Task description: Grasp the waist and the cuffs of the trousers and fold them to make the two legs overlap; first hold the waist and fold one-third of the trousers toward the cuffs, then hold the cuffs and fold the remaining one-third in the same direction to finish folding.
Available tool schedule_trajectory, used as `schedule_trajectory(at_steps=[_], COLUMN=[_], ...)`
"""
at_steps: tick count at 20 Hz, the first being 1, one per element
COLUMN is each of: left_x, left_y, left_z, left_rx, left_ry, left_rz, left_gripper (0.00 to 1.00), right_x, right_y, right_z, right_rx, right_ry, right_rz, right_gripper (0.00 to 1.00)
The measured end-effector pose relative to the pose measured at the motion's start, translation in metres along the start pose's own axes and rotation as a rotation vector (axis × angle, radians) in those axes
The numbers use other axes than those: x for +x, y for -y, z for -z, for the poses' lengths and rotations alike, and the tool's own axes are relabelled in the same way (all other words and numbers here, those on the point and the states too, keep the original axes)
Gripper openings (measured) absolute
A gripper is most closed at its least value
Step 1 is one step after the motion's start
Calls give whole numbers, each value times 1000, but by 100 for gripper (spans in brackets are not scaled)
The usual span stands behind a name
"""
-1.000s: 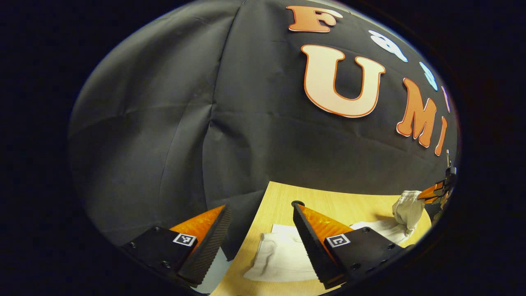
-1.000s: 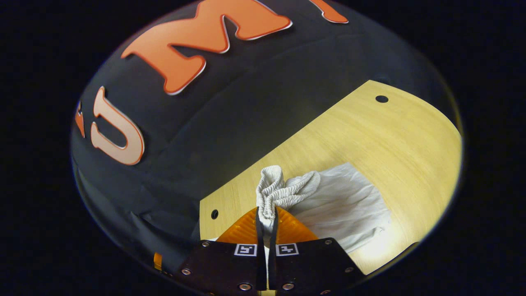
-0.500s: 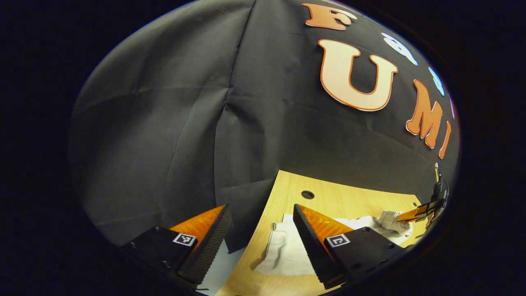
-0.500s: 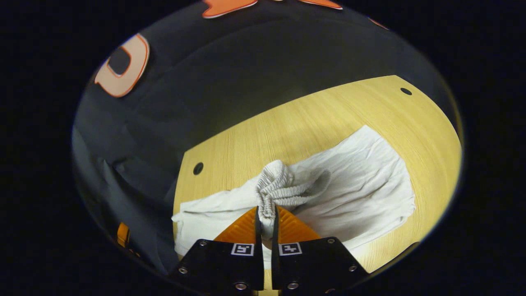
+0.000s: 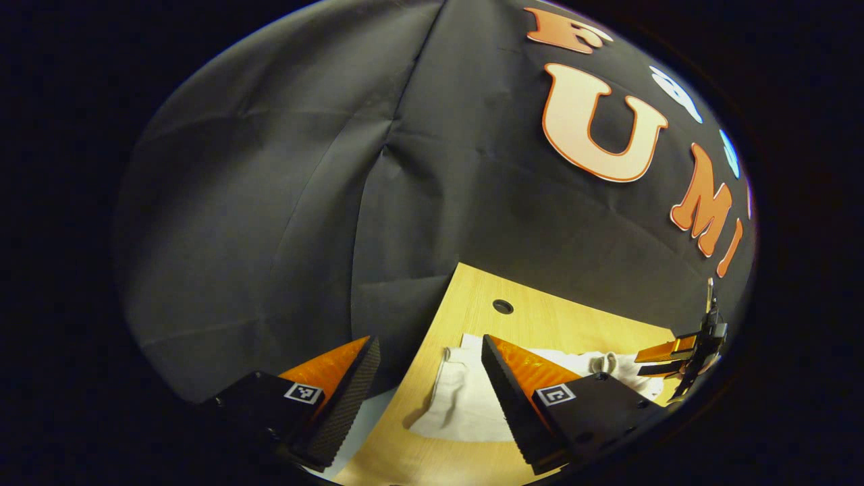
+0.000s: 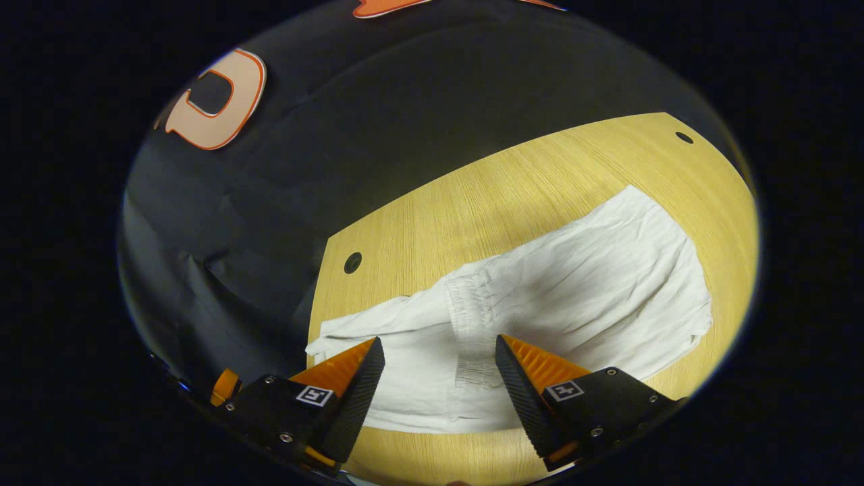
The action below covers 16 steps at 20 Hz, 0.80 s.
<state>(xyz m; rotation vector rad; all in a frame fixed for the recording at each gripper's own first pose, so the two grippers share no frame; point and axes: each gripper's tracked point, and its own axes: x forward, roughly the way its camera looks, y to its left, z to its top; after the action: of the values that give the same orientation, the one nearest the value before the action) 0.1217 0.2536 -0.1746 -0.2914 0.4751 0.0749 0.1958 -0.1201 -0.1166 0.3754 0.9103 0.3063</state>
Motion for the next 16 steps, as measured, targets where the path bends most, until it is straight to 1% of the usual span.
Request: schedule_trajectory(at_steps=[1, 2, 3, 4, 6, 7, 11, 13, 15, 16], left_x=[-1, -2, -7, -11, -19, -19, -19, -21, -20, -19], left_y=[1, 4, 4, 8, 17, 17, 27, 25, 27, 29], left_z=[8, 19, 30, 41, 59, 67, 100, 108, 112, 111], left_rx=[-31, -69, -124, -198, -384, -476, -763, -849, -923, -955], left_ry=[-21, -44, -69, -105, -172, -201, -301, -340, -362, -365], left_rz=[6, 13, 23, 43, 79, 84, 55, 30, 25, 25], left_gripper=[99, 100, 99, 99, 100, 99, 99, 99, 100, 95], right_x=[0, 0, 0, 1, 2, 2, -1, -5, -10, -13], right_y=[-1, -2, -3, -4, -5, -4, 0, 1, 4, 8], right_z=[0, 1, 2, 4, 9, 13, 33, 37, 38, 38], right_rx=[2, 4, 6, 7, 12, 12, 10, 32, 41, 39], right_ry=[-1, -4, -9, -13, -25, -35, -73, -86, -89, -90], right_rz=[-4, -8, -10, -14, -20, -15, -20, -30, -31, -27], right_gripper=[98, 98, 98, 98, 99, 99, 98, 98, 98, 98])
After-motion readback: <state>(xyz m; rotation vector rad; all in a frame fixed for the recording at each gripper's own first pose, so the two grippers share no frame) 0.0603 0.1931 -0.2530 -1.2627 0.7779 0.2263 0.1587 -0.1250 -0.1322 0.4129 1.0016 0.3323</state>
